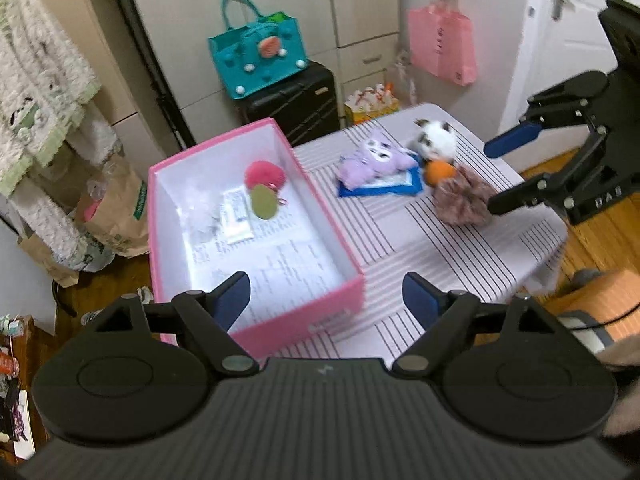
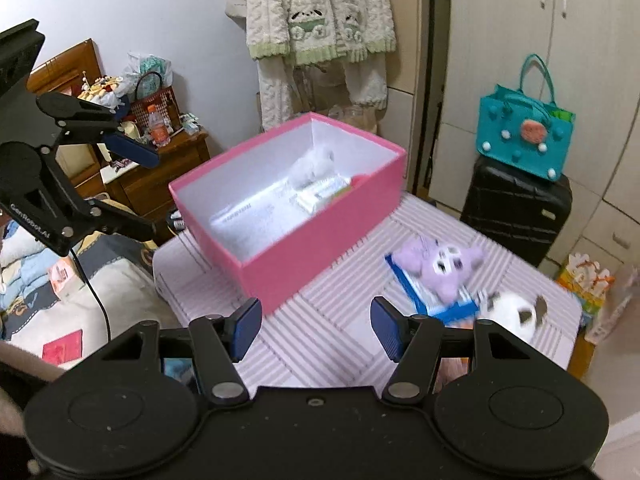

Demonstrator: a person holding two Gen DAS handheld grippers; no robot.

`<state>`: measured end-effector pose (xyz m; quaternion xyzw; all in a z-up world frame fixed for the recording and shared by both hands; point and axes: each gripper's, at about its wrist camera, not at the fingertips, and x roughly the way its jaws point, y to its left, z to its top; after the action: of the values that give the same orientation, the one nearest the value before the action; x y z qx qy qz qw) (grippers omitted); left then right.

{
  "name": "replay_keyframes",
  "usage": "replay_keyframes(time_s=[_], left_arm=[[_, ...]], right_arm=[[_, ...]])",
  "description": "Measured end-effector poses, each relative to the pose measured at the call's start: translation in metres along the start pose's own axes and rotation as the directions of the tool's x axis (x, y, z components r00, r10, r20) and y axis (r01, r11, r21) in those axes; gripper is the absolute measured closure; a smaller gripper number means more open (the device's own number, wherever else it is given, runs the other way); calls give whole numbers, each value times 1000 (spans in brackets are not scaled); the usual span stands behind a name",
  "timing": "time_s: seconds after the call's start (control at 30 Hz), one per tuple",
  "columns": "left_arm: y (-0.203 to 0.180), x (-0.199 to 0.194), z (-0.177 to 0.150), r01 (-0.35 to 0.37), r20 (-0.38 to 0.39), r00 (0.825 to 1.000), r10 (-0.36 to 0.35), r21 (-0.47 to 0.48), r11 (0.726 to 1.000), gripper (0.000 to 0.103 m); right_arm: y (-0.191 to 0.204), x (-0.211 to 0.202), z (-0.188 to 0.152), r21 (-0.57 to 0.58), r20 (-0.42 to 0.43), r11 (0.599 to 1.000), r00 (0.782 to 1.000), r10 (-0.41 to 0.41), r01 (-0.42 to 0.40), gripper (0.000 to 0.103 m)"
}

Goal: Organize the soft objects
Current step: 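Move both tools back toward the floral scrunchie and plush toys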

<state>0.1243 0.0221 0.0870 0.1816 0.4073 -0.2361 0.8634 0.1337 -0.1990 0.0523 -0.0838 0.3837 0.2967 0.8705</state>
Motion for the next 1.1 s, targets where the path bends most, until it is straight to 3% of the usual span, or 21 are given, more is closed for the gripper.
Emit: replay_keyframes(time_s=[0.27, 0.53, 0.9, 1.1], left_arm=[[-47, 16, -21, 13, -8, 1000, -12, 117, 993, 16], [-82, 32, -32, 71, 30, 997, -77, 174, 982, 16], [-114, 79, -31, 181, 65, 979, -193, 162, 970, 16], [-122, 118, -19, 241, 75, 966, -249, 103, 965, 16]], right_arm=[[-13, -3, -50, 53, -11, 999, 1000, 7, -6, 37], [-26, -4, -94, 99, -4, 995, 1000, 5, -4, 37], [-63, 16, -126, 88, 11, 993, 997, -78, 77, 36], [-76, 27, -139, 1, 61, 991, 989, -132, 133, 33]])
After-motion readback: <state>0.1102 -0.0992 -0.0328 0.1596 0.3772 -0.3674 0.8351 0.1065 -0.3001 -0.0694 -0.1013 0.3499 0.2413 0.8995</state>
